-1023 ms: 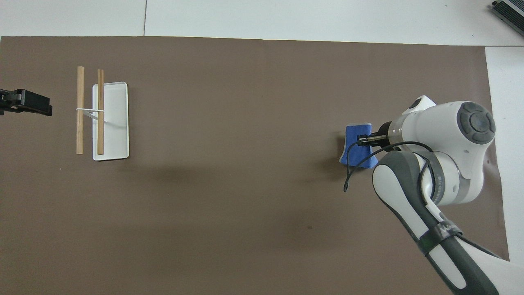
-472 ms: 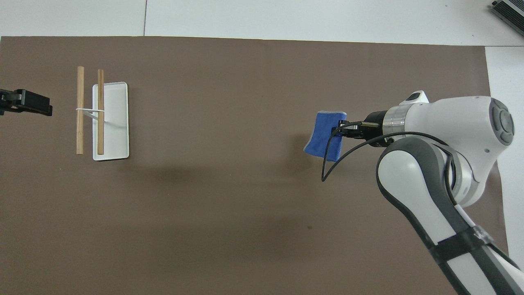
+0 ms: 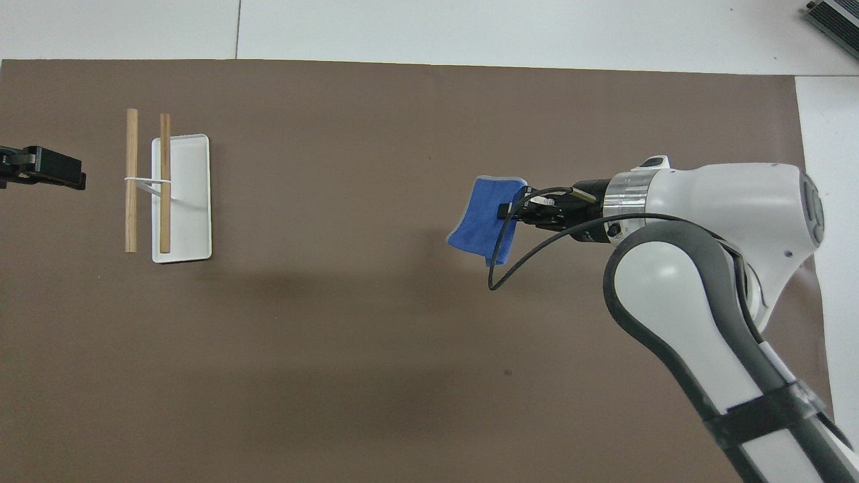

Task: Right arm passes towel to left arm to hang
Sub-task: 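Lift the blue towel with the right gripper toward the table center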

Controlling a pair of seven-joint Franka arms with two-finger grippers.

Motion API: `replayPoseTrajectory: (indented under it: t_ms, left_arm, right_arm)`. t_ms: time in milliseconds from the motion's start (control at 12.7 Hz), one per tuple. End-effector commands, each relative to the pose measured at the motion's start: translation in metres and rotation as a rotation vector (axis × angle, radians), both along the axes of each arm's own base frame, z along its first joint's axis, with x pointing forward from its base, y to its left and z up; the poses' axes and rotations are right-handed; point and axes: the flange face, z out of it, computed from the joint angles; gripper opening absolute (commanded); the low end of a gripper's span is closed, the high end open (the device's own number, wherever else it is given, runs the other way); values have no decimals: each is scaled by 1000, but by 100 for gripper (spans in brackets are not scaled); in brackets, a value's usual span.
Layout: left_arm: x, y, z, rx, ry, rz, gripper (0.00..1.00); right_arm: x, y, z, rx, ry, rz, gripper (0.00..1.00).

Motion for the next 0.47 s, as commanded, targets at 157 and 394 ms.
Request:
replayPoseTrajectory:
  t_ms: [157, 394]
  left_arm:
    - [-13, -10, 11, -22, -19, -8, 100]
    - [-24, -32, -1, -216, -6, 164, 100]
  right_arm:
    - [-4, 45, 36, 91, 31, -86, 0]
    - [-10, 71, 38, 106, 40, -132, 0]
